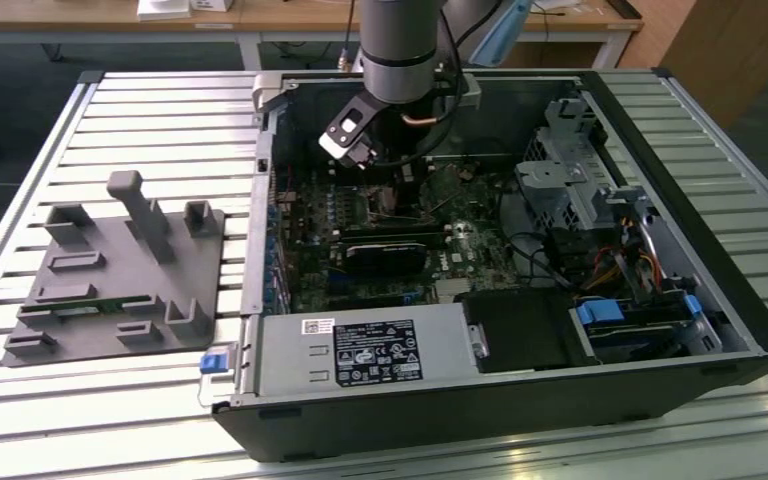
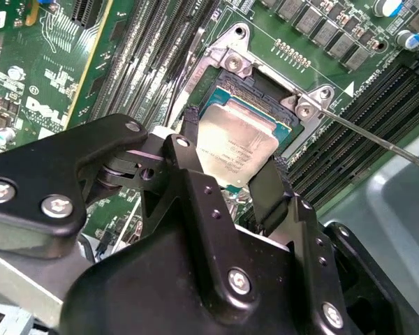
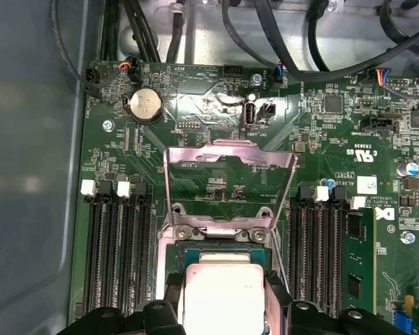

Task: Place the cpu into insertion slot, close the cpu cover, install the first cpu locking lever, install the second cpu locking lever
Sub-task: 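Place the cpu into insertion slot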

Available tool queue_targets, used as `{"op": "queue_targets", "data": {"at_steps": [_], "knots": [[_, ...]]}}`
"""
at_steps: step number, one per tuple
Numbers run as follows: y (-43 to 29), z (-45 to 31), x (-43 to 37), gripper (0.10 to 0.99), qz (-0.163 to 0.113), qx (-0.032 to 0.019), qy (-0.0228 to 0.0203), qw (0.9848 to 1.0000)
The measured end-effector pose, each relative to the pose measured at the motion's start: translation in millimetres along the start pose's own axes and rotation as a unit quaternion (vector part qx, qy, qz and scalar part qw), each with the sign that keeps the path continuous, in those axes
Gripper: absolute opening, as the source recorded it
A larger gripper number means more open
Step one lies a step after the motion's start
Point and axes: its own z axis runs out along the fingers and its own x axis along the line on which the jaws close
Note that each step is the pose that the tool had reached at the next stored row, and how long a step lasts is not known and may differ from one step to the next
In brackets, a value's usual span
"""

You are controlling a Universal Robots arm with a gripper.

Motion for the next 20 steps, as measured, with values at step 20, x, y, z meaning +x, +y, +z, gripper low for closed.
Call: {"op": "queue_targets", "data": {"at_steps": [20], "knots": [[-1.6,11.6,1.6,0.541,0.001,0.0005,-0.0004,1.0000]]}}
